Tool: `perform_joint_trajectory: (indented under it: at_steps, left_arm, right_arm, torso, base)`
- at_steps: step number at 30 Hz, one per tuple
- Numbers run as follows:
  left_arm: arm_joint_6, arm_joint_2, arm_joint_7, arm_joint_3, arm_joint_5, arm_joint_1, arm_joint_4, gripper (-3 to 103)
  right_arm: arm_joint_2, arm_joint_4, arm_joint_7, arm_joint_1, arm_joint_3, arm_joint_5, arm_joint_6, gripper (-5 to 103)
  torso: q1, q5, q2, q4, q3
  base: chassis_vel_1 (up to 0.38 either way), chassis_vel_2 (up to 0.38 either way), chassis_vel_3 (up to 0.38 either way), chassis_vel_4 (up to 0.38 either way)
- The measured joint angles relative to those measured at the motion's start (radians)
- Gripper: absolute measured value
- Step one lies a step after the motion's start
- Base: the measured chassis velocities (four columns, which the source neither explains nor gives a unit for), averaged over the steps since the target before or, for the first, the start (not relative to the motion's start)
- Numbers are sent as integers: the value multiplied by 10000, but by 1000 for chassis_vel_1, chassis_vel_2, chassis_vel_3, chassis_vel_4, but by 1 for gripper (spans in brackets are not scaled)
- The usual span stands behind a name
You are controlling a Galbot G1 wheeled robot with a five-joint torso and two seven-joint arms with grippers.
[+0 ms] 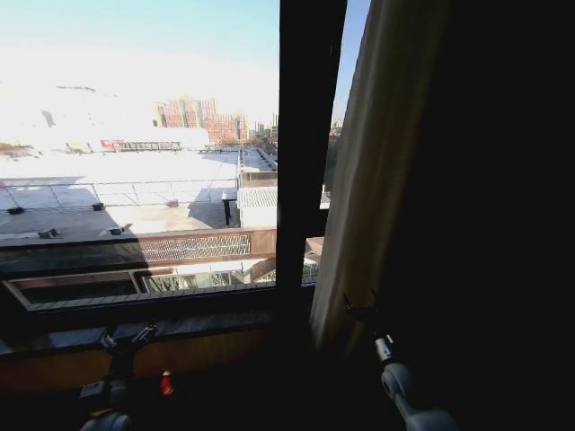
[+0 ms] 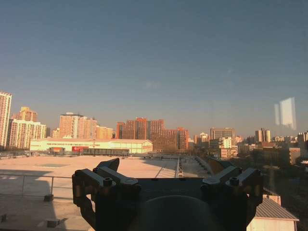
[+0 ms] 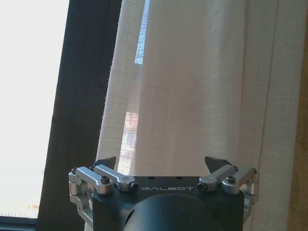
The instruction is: Open the curtains by pulling them apart, changing their state from closed to fully open.
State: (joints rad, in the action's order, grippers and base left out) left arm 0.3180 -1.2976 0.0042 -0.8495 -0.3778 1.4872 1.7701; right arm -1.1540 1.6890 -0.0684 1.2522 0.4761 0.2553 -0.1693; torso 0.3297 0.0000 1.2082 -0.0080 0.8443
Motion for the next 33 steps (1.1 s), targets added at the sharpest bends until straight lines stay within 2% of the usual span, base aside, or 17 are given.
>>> perform_joint_trajectory:
  at_steps: [18,25,33]
  left_arm:
    - [0,0,0,0,0,0,0,100]
    - [0,0,0,-1,0,0,0,100]
    - [0,0,0,-2,0,1,0,100]
  right_arm:
    - [-3,-36,-14,-23,9,-11,6,100]
    - [-3,-41,-15,-25,8,-12,6,100]
    - [-3,-44,-15,-28,7,-12,6,100]
  torso:
    - [2,1,0,0,1]
    - [-2,-2,1,0,0]
    - [-3,-1,1,1,0]
  base:
    - [39,10,-38,-10]
    - [273,108,-256,-125]
    - [324,265,-331,-241]
